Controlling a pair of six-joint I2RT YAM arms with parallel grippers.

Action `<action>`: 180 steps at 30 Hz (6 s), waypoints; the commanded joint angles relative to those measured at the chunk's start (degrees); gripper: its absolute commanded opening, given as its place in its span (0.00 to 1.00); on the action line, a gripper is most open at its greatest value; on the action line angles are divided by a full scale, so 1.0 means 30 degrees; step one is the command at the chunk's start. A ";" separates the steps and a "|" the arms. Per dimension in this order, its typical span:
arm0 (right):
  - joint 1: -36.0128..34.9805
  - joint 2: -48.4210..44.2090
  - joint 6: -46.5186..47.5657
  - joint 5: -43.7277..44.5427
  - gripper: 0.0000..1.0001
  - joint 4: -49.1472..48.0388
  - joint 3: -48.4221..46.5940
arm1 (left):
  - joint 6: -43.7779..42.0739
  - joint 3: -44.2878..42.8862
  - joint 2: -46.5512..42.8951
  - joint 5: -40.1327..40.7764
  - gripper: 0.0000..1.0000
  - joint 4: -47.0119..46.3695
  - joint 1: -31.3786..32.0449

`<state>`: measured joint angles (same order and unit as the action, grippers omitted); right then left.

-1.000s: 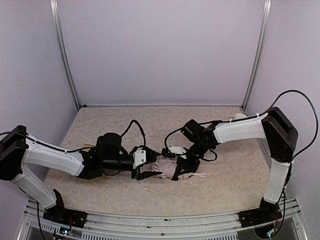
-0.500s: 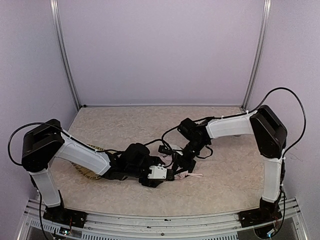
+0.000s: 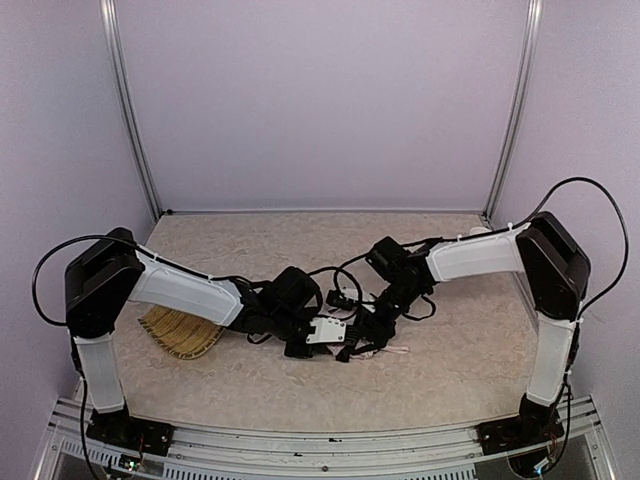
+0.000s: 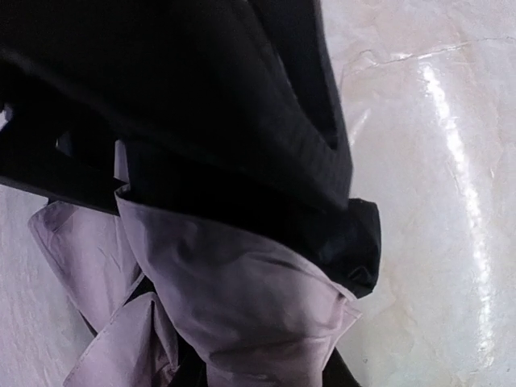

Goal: Put away the umbrella

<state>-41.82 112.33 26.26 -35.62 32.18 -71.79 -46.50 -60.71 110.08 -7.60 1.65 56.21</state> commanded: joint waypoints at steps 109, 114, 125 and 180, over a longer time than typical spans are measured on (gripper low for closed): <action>-0.0681 -0.0505 0.1895 0.2781 0.18 -0.1312 0.2542 | -0.0756 0.3367 -0.0730 -0.4357 0.65 -0.3064 -0.1948; -0.0649 -0.1162 0.1464 0.3126 0.36 -0.2260 0.2564 | -0.0591 0.2352 0.0203 -0.4701 0.46 -0.0940 -0.1919; -0.0470 -0.6865 -0.0637 0.5150 0.70 -0.5652 0.5637 | 0.2436 -0.1125 0.2840 -0.5639 0.08 0.4534 -0.2149; -0.4797 -0.2680 0.5001 1.6380 0.48 -0.9228 0.7686 | 0.3960 -0.4653 0.5900 -1.2063 0.01 1.0708 -0.3262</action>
<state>-57.84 101.25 42.76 12.29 -6.31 -48.10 -33.50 -78.89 122.65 -43.40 19.94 45.30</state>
